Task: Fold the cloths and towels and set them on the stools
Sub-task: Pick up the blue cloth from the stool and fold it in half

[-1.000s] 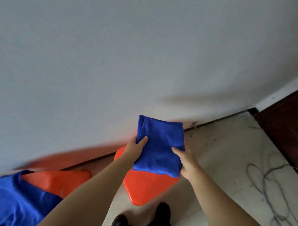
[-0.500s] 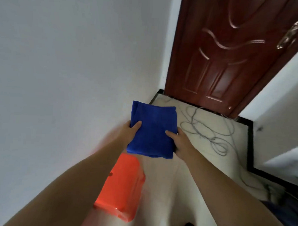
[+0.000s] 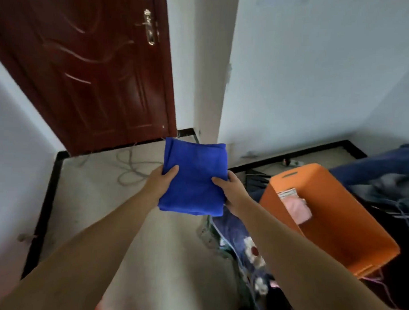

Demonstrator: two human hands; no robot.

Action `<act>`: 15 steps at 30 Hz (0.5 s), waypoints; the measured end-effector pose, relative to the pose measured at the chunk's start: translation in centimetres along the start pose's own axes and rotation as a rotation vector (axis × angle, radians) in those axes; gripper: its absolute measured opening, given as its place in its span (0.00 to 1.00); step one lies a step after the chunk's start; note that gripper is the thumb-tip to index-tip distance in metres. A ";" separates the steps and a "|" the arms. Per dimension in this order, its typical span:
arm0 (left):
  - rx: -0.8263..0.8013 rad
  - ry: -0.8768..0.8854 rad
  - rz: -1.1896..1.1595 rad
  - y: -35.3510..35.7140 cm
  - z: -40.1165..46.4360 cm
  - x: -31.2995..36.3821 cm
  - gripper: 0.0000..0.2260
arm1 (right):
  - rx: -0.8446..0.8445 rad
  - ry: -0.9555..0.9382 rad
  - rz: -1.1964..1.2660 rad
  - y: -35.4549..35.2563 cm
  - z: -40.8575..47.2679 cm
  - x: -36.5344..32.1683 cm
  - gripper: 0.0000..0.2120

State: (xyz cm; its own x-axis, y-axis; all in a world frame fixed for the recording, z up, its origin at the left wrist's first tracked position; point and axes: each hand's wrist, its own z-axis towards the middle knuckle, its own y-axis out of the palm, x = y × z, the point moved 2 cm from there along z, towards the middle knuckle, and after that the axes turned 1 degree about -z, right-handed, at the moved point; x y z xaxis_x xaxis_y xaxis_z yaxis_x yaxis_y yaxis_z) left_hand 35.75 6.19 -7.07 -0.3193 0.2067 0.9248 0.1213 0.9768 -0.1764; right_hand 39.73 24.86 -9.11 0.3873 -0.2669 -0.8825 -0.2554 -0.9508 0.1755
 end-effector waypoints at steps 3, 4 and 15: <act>-0.140 0.037 0.075 11.8 2.0 2.8 0.11 | 0.121 -0.037 0.045 -11.5 0.7 -1.9 0.14; -0.194 0.049 0.103 15.5 2.5 3.5 0.12 | 0.176 -0.033 0.064 -14.9 0.5 -2.5 0.14; -0.663 -0.071 0.720 47.2 6.0 -3.1 0.23 | 0.747 0.366 0.296 -40.3 0.5 7.7 0.19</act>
State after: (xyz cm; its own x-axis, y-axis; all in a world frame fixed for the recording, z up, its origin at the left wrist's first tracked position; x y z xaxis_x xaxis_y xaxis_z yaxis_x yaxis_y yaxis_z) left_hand 36.82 51.95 -20.33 -0.0152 0.7651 0.6437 0.8058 0.3905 -0.4452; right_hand 52.52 61.16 -23.24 0.4399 -0.6415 -0.6284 -0.8530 -0.5173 -0.0691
